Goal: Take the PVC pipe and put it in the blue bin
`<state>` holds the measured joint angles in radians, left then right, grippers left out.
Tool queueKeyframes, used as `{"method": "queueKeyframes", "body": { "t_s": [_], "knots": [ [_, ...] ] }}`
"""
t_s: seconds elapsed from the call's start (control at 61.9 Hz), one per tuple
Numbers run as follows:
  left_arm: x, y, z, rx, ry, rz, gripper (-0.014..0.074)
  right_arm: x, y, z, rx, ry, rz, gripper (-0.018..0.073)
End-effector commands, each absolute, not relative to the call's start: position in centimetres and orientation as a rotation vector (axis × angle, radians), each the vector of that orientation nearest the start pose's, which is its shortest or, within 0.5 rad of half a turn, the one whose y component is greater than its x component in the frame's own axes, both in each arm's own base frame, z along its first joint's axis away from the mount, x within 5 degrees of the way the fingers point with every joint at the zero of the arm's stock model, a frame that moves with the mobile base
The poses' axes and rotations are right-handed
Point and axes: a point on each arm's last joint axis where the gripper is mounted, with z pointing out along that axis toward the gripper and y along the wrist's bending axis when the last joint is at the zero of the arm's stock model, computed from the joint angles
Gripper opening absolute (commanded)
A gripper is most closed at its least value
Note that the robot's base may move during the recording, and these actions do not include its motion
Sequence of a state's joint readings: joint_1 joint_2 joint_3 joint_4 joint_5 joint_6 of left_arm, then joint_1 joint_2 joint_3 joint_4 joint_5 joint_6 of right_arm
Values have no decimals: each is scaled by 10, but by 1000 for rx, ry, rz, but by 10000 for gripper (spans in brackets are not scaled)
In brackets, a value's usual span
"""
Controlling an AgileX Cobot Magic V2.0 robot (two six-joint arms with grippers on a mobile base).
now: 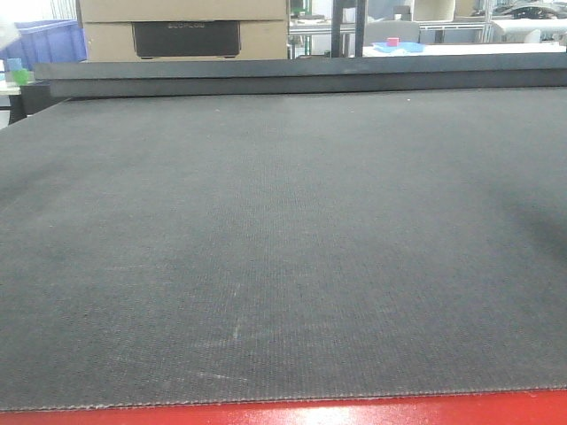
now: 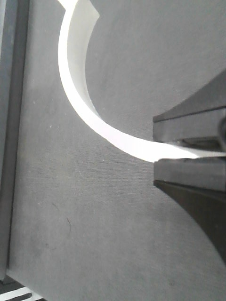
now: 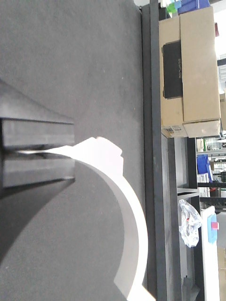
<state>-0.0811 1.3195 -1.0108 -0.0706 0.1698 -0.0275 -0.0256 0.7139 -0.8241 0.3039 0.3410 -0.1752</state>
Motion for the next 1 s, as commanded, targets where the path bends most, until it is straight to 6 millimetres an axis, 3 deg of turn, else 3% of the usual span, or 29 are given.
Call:
{"method": "queueKeyframes", "body": {
  "t_s": [0.0,0.162,0.517,0.808,0.986],
  "knots": [
    [279,-25,346,-13,1903,-143,-111,137,5,400,26,1677,131,-169],
    [237,-22,356,-28,1803,-159,-111,129,6,401,19,1673,134,-169],
    [165,-2,359,-85,1720,-96,-111,107,5,387,15,1627,112,-166],
    [128,20,353,-208,1713,45,-111,98,5,369,5,1643,85,-160],
    [113,23,352,-236,1681,91,-111,91,4,370,-1,1621,74,-160]
  ]
}}
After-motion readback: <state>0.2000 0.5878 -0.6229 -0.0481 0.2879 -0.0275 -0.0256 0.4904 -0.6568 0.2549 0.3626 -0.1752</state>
